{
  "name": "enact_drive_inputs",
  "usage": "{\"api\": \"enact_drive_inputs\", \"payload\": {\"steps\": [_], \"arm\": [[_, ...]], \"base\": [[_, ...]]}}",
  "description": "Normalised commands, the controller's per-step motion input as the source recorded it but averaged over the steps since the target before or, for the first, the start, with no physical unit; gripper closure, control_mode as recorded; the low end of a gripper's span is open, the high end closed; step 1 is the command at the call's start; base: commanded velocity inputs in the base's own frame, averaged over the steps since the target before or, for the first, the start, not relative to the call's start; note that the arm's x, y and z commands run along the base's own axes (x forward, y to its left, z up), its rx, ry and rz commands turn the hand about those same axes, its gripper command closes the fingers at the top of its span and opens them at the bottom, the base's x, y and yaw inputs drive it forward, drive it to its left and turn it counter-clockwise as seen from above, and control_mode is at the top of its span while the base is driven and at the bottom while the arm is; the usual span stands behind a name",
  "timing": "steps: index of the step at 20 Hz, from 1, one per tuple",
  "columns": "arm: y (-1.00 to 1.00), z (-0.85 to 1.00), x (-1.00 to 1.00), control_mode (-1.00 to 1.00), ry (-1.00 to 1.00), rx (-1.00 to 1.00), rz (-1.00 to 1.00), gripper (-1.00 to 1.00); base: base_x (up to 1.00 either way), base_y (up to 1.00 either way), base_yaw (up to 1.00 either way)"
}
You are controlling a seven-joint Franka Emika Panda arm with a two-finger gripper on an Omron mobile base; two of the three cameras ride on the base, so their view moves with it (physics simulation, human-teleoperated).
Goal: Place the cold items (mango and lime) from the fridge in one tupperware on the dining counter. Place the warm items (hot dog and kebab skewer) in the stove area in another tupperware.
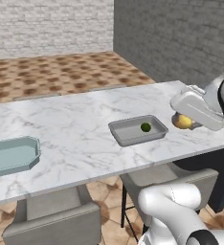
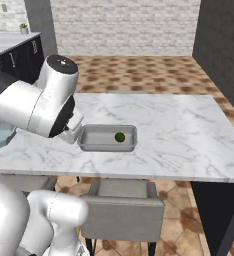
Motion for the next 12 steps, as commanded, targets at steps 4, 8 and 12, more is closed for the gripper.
{"api": "enact_drive_inputs", "payload": {"steps": [4,8,12], "arm": [[0.0,-0.46,0.76,-1.0,0.12,-0.21,0.04,1.0],[0.01,-0.46,0.61,-1.0,0.02,-0.3,0.0,1.0],[0.0,-0.45,0.63,-1.0,0.0,-0.28,0.0,1.0]], "base": [[0.0,0.0,0.0],[0.0,0.0,0.0],[0.0,0.0,0.0]]}}
